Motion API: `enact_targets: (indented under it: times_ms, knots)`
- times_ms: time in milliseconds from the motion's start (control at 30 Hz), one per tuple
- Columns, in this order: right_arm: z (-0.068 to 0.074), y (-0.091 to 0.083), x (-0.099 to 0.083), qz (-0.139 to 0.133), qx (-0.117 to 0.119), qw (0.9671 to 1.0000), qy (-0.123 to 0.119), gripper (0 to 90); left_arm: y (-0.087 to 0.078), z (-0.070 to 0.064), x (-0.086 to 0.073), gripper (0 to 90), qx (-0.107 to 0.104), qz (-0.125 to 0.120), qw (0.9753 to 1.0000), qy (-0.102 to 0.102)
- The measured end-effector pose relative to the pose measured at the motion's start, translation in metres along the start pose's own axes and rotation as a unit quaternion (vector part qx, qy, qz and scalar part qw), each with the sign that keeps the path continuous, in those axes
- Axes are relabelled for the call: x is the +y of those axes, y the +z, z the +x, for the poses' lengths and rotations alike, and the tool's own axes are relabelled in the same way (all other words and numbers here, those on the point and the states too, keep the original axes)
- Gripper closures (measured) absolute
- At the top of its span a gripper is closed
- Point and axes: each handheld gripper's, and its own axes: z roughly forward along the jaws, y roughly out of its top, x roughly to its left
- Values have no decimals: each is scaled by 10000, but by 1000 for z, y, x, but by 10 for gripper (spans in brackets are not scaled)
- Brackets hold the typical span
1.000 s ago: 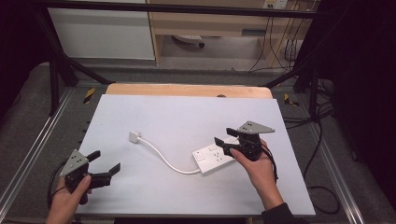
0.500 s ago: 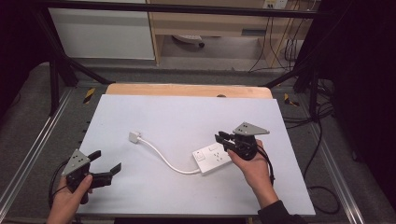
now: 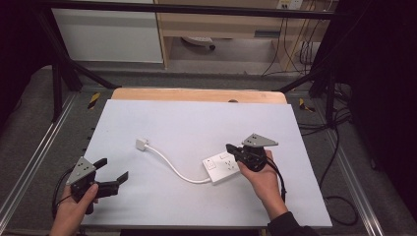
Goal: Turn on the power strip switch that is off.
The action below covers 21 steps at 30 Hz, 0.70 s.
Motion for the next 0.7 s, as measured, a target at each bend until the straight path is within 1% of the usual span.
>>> enact_targets:
  times_ms: [200, 467, 567, 700]
  knots:
    - [-1, 8, -2, 57, -13, 10000, 20, 900, 0, 0, 0, 57, 5, -3, 10000, 5]
    - [-4, 20, -8, 237, -36, 9997, 80, 900, 0, 0, 0, 59, -8, -2, 10000, -4]
    - [-6, 24, -11, 272, 31, 9993, 238, 900, 1, 0, 0, 59, 0, 27, 10000, 5]
    - [-7, 27, -14, 344, 30, 9991, 256, 900, 1, 0, 0, 59, -6, 19, 10000, 4]
